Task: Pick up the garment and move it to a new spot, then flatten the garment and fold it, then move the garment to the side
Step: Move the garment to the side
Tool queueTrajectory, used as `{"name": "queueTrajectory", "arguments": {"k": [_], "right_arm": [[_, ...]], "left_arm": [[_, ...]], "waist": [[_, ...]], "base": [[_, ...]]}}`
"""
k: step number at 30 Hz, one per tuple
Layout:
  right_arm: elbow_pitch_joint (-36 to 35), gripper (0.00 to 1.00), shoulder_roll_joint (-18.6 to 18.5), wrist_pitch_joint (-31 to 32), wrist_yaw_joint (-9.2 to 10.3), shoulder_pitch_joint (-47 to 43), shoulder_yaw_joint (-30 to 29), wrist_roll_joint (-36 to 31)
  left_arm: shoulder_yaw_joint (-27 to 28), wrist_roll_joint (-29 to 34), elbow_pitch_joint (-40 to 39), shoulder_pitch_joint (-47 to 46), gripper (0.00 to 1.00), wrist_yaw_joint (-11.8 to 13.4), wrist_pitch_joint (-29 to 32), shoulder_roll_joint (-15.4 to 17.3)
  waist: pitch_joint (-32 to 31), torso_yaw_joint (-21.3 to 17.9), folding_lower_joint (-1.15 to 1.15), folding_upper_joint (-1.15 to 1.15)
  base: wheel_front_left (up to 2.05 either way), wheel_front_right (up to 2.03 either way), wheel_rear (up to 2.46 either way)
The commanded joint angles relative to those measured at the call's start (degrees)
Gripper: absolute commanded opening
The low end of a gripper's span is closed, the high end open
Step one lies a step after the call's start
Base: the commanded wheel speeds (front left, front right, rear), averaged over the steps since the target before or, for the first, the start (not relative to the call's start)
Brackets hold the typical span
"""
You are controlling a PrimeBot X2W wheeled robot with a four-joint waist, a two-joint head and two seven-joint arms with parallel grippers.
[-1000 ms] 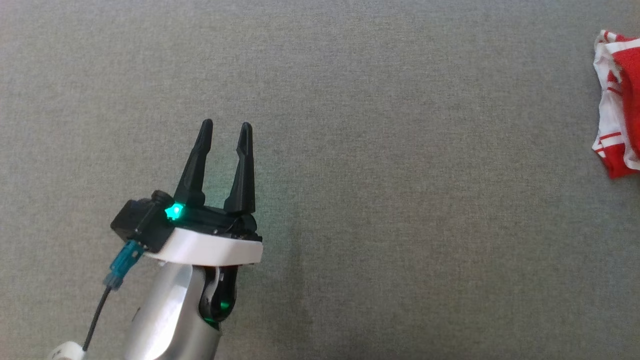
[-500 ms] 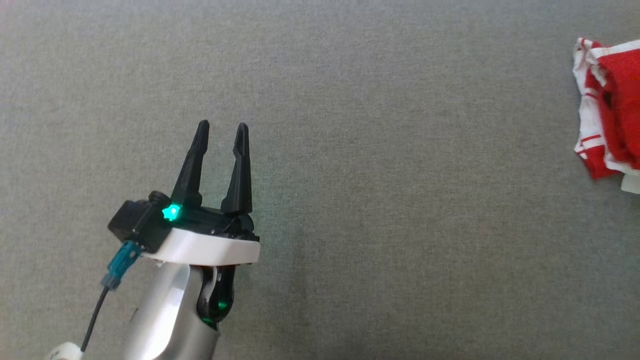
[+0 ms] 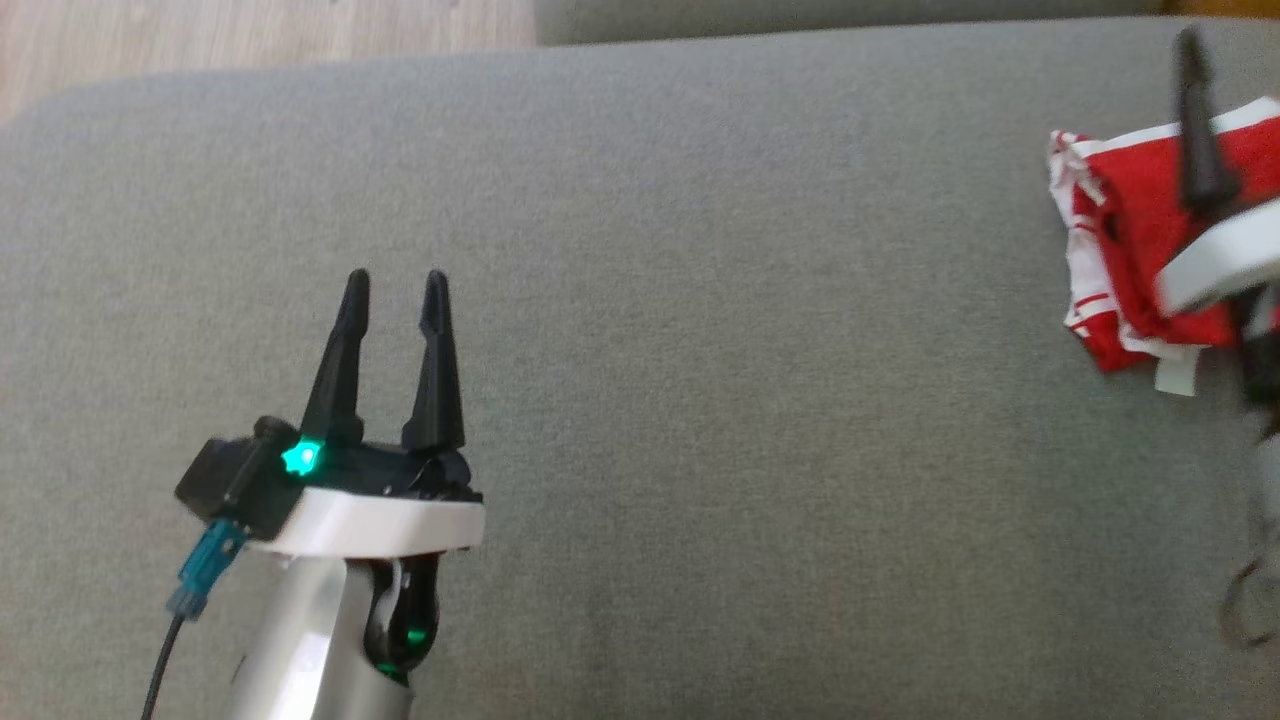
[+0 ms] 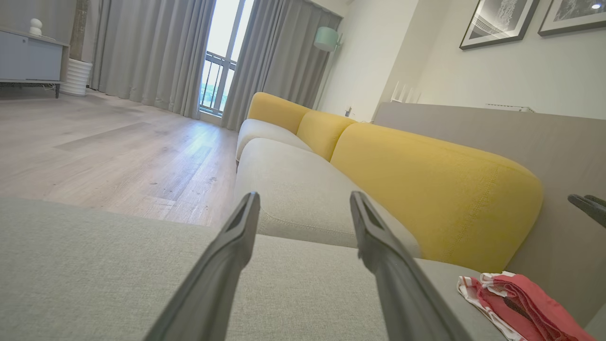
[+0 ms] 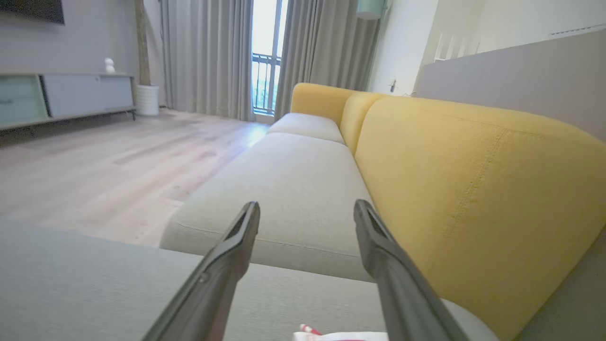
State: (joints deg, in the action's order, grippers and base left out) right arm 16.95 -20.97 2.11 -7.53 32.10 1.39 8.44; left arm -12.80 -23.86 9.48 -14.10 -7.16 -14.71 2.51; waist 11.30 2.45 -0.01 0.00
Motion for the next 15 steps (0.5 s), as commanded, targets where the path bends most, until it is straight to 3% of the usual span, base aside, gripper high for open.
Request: {"name": "queueTrajectory", "arguments": {"k": [1, 6, 8, 15], "right_arm": [[-3.91, 1.00, 2.89, -1.71, 0.04, -2.58, -0.42, 0.41], [-7.62, 1.00, 13.57, -5.91, 0.04, -9.98, -1.66, 1.20], [-8.06, 1.00, 16.06, -7.56, 0.04, -12.95, -1.86, 1.59], [-5.59, 1.00, 18.05, -13.11, 0.04, -20.96, -1.04, 5.83]], "left_arm": [[2.82, 0.27, -2.12, -0.10, 1.00, -0.33, -0.29, 0.53], [3.81, 0.27, -1.72, 1.52, 1.00, -0.33, -0.29, 0.44], [4.20, 0.36, -1.34, 2.15, 1.00, -0.33, -0.29, 0.42], [5.43, 0.64, -0.22, 4.69, 1.00, -0.33, -0.29, 0.38]], "waist": [[-1.53, -0.74, 0.01, 0.00], [-3.44, -1.20, 0.01, 0.00], [-4.05, -1.27, 0.01, 0.00], [-5.71, -1.64, 0.01, 0.00]], "base": [[0.00, 0.00, 0.00], [0.00, 0.00, 0.00], [0.00, 0.00, 0.00], [0.00, 0.00, 0.00]]}}
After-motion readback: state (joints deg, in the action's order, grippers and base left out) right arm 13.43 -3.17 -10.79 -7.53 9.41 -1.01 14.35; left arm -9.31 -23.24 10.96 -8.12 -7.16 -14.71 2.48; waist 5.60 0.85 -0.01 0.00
